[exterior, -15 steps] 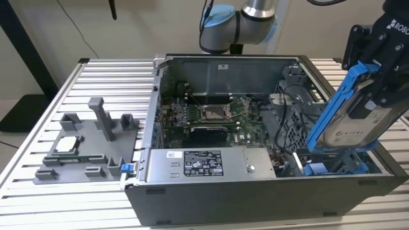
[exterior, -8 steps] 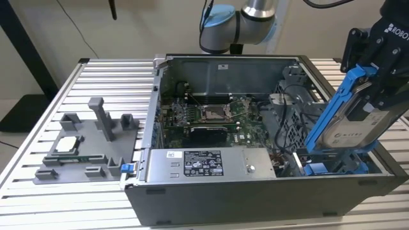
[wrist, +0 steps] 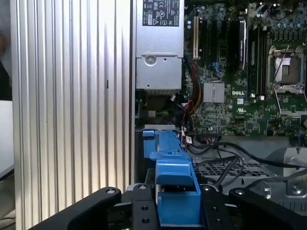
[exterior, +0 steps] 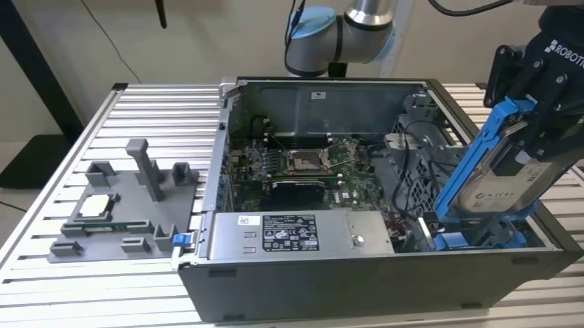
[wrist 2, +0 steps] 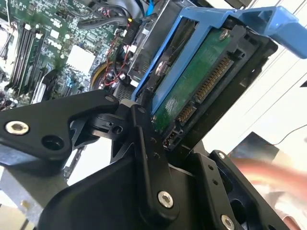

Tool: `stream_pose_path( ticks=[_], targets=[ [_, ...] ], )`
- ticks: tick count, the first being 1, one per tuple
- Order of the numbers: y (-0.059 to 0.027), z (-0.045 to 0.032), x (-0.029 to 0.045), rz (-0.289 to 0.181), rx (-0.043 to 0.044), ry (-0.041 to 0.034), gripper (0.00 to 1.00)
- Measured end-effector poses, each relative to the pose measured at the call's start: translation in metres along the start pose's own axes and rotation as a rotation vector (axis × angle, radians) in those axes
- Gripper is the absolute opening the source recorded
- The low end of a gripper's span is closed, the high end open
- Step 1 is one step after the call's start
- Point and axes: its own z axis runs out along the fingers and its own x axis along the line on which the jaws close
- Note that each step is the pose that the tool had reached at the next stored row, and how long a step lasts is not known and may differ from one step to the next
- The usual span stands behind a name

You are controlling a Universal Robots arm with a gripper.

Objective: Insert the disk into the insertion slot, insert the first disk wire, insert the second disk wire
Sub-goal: 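Insert the disk into the insertion slot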

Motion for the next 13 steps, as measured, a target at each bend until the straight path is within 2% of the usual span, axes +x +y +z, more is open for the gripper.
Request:
stream_pose_path(
  ticks=[3, 5, 6, 11, 13],
  targets=[
    [-0.0003, 0.0018, 0.0, 0.0, 0.0, -0.0013, 0.0],
    [-0.0004, 0.0035, 0.0, 0.0, -0.0001, -0.0091, 0.0],
    [-0.0004, 0.004, -0.0001, -0.001, -0.0002, -0.0159, 0.0],
    [-0.0005, 0.0066, -0.0002, -0.002, -0.0011, -0.0607, 0.0],
    [-0.0006, 0.0078, -0.0003, -0.003, -0.0013, -0.0677, 0.0]
  ],
)
